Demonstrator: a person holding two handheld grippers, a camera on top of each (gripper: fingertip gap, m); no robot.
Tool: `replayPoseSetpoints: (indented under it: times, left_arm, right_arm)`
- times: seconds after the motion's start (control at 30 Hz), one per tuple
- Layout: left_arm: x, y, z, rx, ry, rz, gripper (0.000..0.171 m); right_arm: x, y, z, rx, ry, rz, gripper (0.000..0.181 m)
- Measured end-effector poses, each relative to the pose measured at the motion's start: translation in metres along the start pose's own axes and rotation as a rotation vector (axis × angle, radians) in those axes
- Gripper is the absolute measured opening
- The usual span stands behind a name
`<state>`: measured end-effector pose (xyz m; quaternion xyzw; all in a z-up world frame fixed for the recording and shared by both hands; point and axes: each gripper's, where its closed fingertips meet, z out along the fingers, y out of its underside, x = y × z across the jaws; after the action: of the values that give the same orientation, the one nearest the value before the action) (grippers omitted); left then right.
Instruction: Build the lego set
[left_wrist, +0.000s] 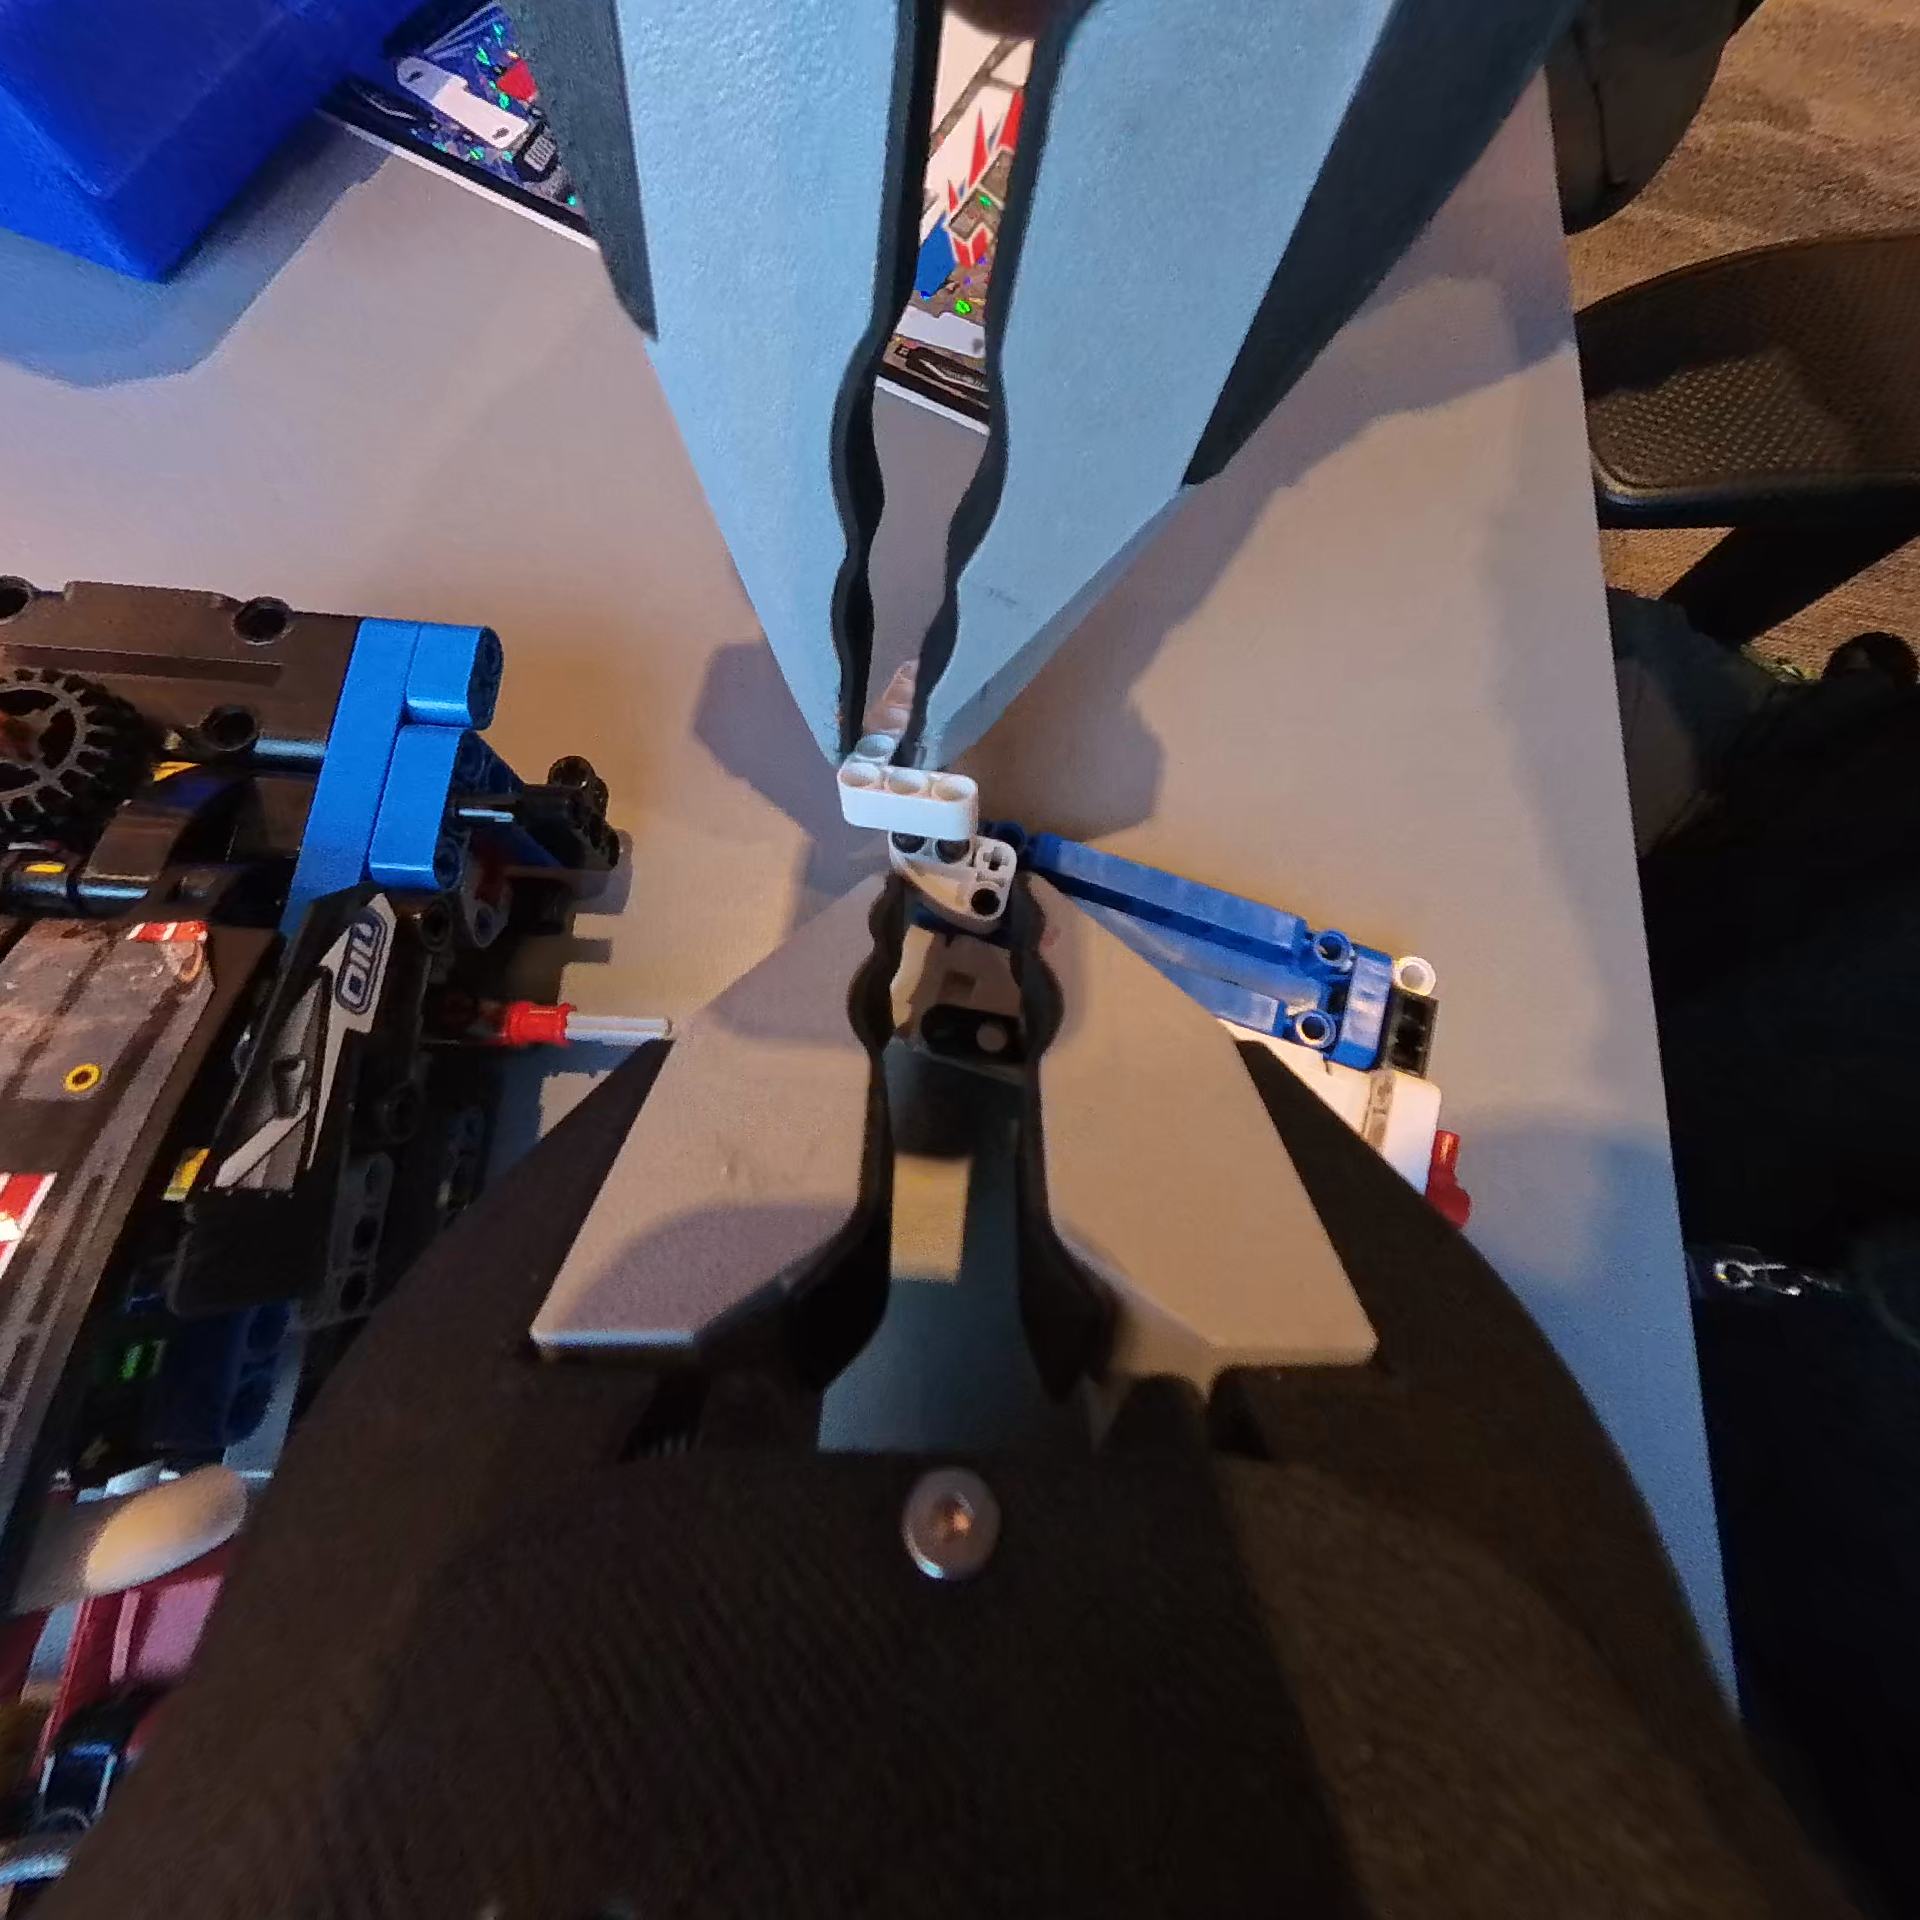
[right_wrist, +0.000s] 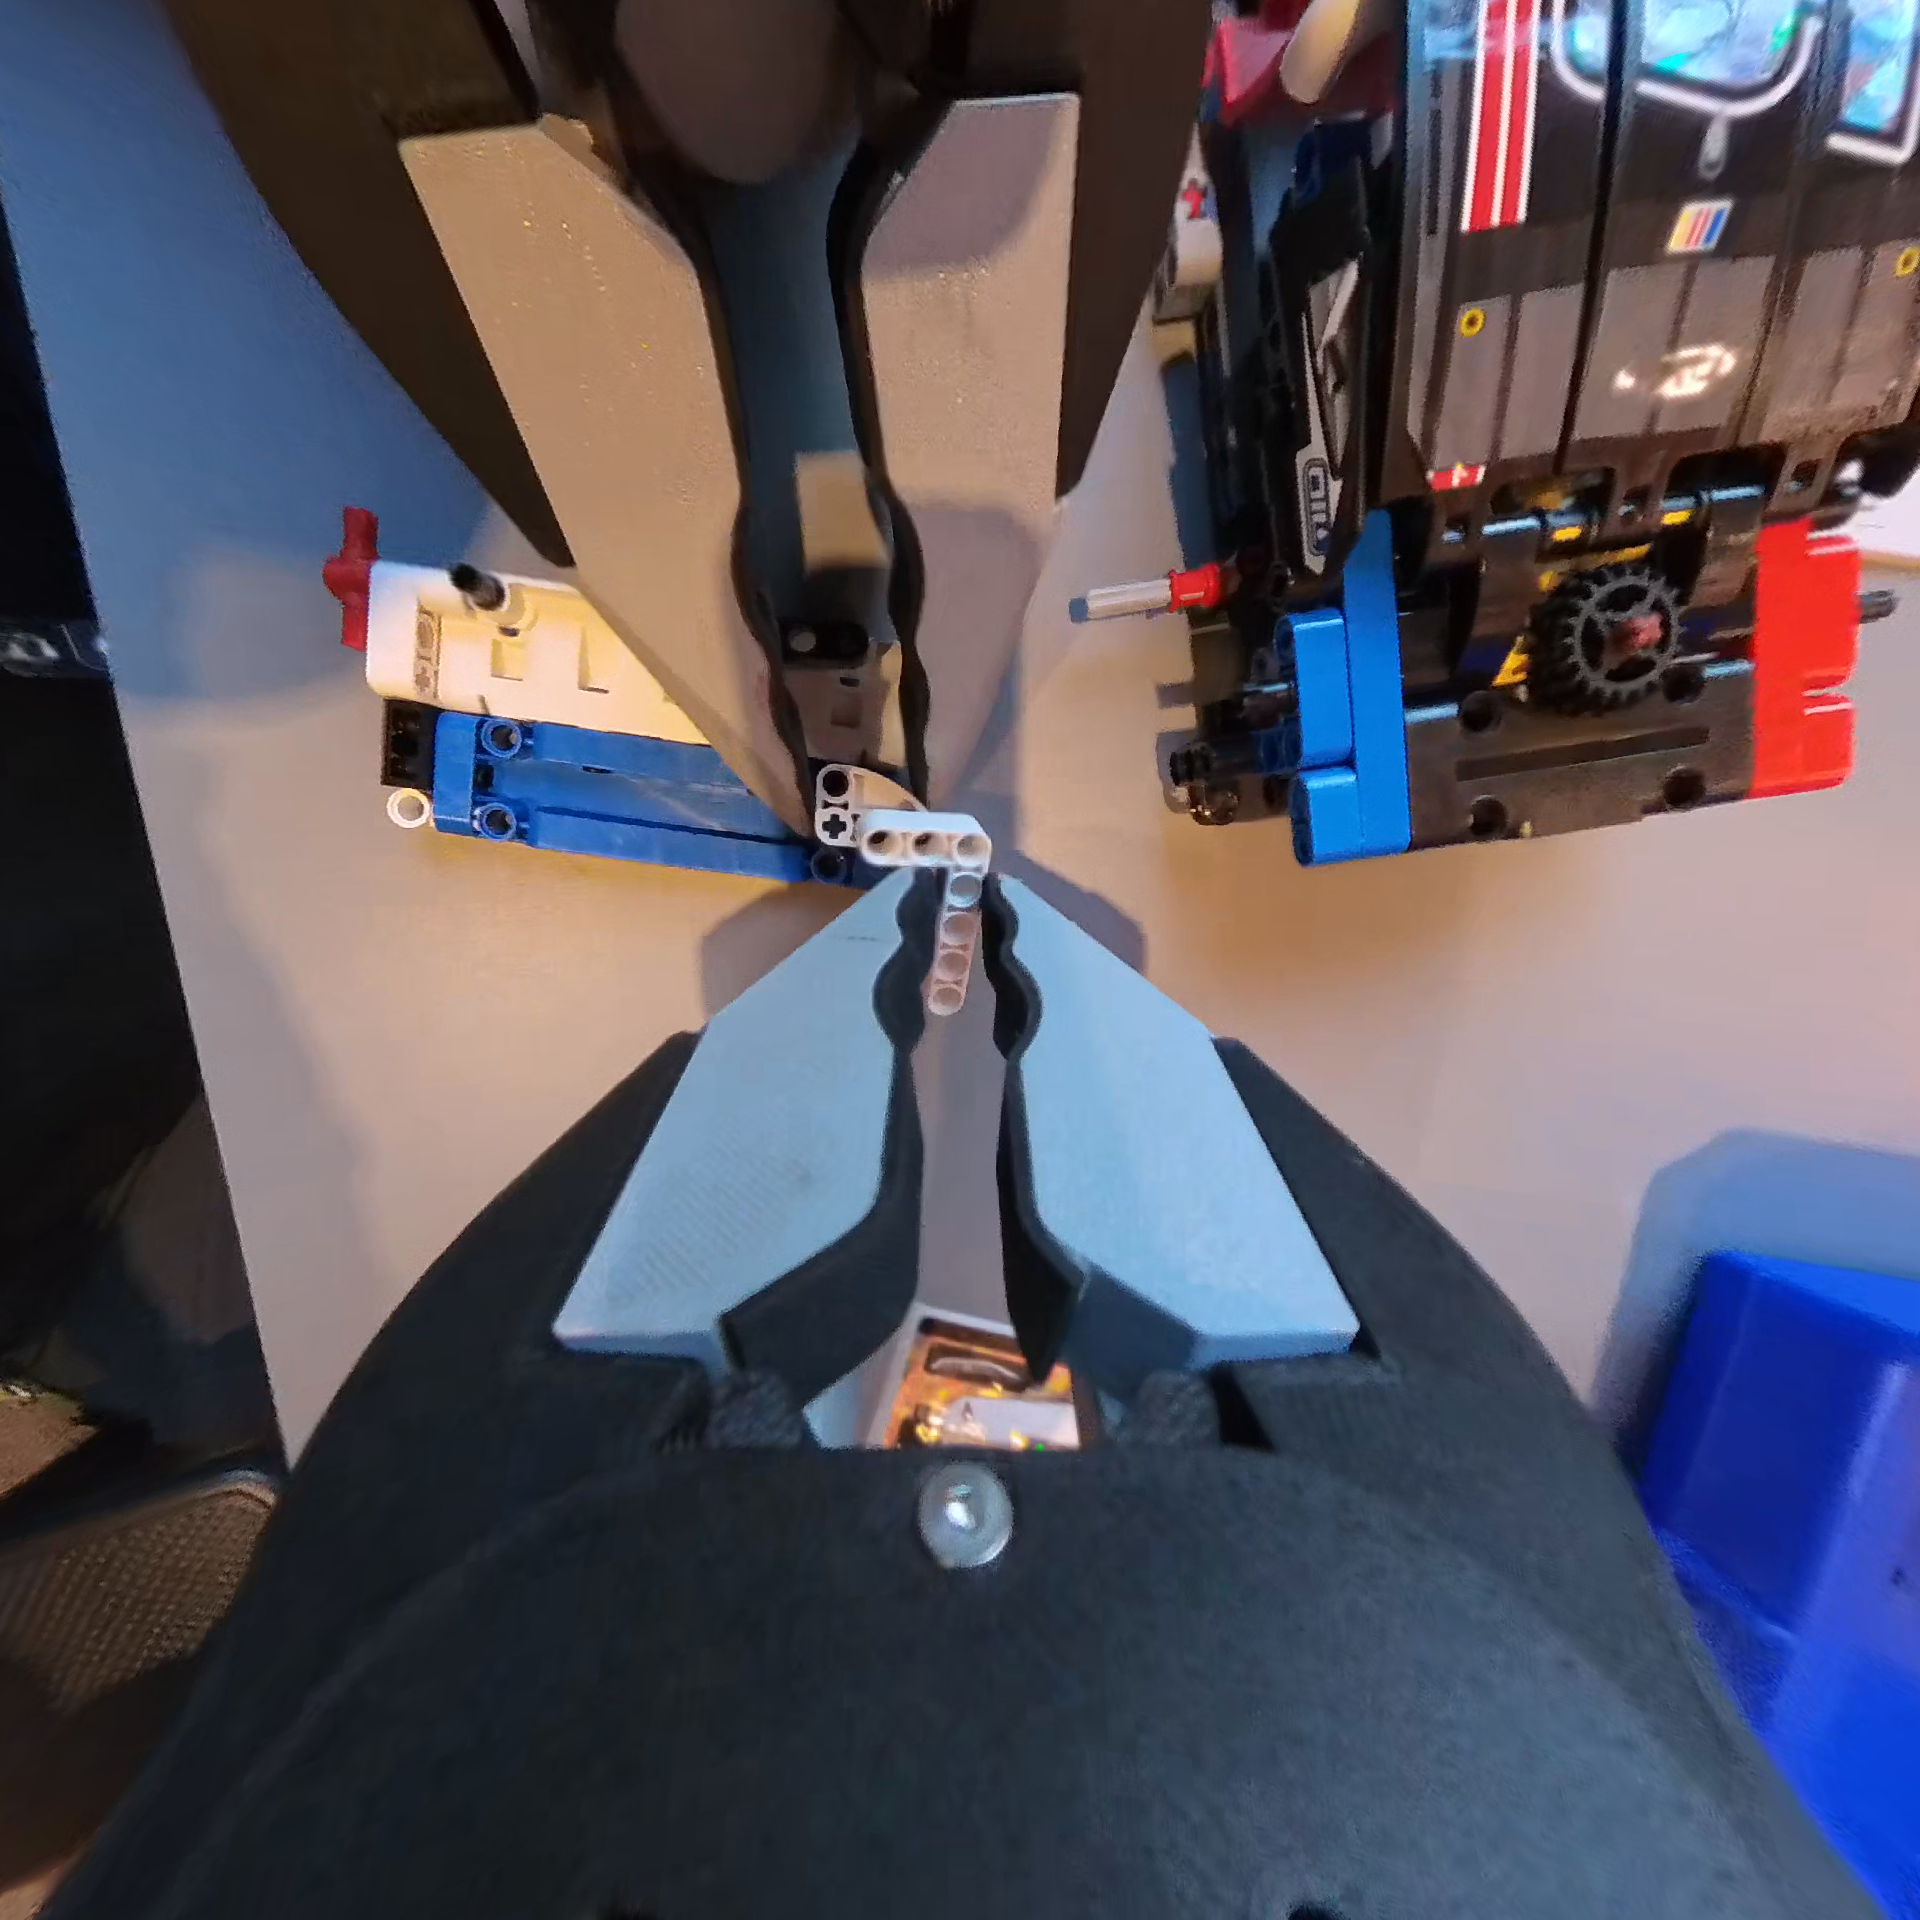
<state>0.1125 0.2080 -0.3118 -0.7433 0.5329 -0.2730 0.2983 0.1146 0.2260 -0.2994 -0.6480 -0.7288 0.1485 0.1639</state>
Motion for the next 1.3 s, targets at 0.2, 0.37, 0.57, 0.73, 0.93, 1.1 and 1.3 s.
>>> replayPoseSetpoints:
  times: [0.2, 0.37, 0.57, 0.73, 0.93, 1.1, 1.3]
  left_arm:
    - [0.0001, 0.0, 0.0, 0.0, 0.006, -0.007, 0.018]
    - [0.0, 0.0, -0.0001, 0.0, 0.007, -0.008, 0.018]
    - [0.0, 0.0, 0.0, 0.0, 0.006, -0.006, 0.018]
    - [-0.0001, -0.0001, -0.0001, 0.0, 0.005, -0.006, 0.018]
    - [-0.0001, -0.0001, 0.0, 0.001, 0.004, -0.004, 0.018]
    - [-0.0002, -0.0003, 0.0001, 0.001, -0.003, 0.0, 0.018]
    - [-0.0012, -0.0003, 0.0001, 0.0, -0.02, 0.009, 0.018]
  right_arm:
    - [-0.0066, -0.003, -0.0011, 0.196, -0.122, 0.156, 0.017]
    - [-0.0074, -0.008, -0.0067, 0.3, -0.142, 0.204, 0.02]
    - [-0.0071, -0.0098, -0.0043, 0.343, -0.138, 0.252, 0.023]
    - [-0.0068, -0.0093, -0.0009, 0.324, -0.082, 0.218, 0.023]
    - [-0.0073, -0.0087, -0.0014, 0.249, -0.069, 0.141, 0.023]
    - [-0.0079, -0.0067, -0.0002, 0.11, -0.163, 0.162, 0.022]
    - [-0.0083, -0.0058, 0.0009, -0.072, -0.285, 0.212, 0.022]
